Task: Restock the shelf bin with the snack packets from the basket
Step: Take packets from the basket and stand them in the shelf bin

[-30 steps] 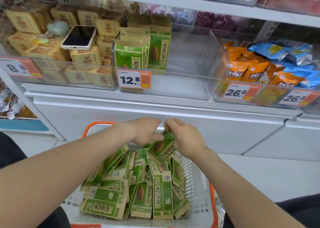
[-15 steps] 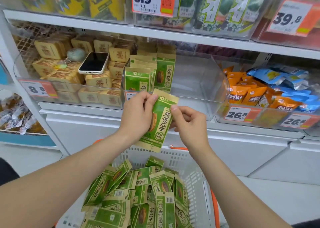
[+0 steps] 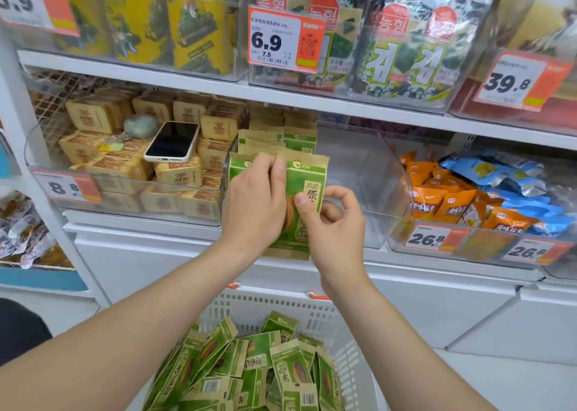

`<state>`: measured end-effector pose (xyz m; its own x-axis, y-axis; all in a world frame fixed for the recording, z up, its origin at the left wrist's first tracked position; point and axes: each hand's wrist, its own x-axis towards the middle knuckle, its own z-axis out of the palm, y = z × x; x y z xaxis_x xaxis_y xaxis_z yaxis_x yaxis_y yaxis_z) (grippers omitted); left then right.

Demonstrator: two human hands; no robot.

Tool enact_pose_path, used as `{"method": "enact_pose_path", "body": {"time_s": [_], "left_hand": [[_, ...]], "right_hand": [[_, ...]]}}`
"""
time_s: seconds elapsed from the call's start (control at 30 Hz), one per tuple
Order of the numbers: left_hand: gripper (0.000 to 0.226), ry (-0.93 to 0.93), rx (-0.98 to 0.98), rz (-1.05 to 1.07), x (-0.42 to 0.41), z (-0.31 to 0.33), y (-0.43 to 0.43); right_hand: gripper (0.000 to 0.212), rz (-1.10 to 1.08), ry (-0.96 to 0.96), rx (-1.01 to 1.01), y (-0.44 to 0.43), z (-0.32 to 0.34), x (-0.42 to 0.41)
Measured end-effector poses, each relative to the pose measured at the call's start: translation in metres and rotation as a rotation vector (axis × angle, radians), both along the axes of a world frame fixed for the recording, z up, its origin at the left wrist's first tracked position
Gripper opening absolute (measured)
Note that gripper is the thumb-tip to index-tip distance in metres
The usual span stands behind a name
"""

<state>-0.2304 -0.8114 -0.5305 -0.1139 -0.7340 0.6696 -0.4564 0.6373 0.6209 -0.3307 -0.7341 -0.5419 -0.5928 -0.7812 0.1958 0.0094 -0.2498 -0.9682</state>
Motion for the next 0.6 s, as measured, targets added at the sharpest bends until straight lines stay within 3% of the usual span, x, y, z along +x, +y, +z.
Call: {"method": "enact_pose_path", "body": {"time_s": [0.1, 0.2, 0.27, 0.4, 0.6], "left_hand": [[0.011, -0.036, -0.126, 0.084, 0.002, 0.005, -0.006], [0.046, -0.289, -0.192, 0.222, 0.004, 0.001, -0.017], [0.075, -0.406, -0.128, 0.237, 0.006, -0.008, -0.027], [0.105, -0.336, 0.104, 0.195, 0.004, -0.022, -0.039], [0.109, -0.251, 0.127, 0.172, 0.001, -0.032, -0.042]], "right_hand": [[0.035, -0.105, -0.03, -0.043, -0.019, 0.013, -0.017], [0.036, -0.165, -0.073, -0.02, -0.046, 0.026, -0.041], [0.04, -0.17, -0.183, 0.026, -0.068, 0.03, -0.058], [0.051, -0.194, -0.206, 0.108, -0.103, 0.032, -0.078], [0.04, -0.1, -0.056, 0.246, -0.127, 0.023, -0.073]]}}
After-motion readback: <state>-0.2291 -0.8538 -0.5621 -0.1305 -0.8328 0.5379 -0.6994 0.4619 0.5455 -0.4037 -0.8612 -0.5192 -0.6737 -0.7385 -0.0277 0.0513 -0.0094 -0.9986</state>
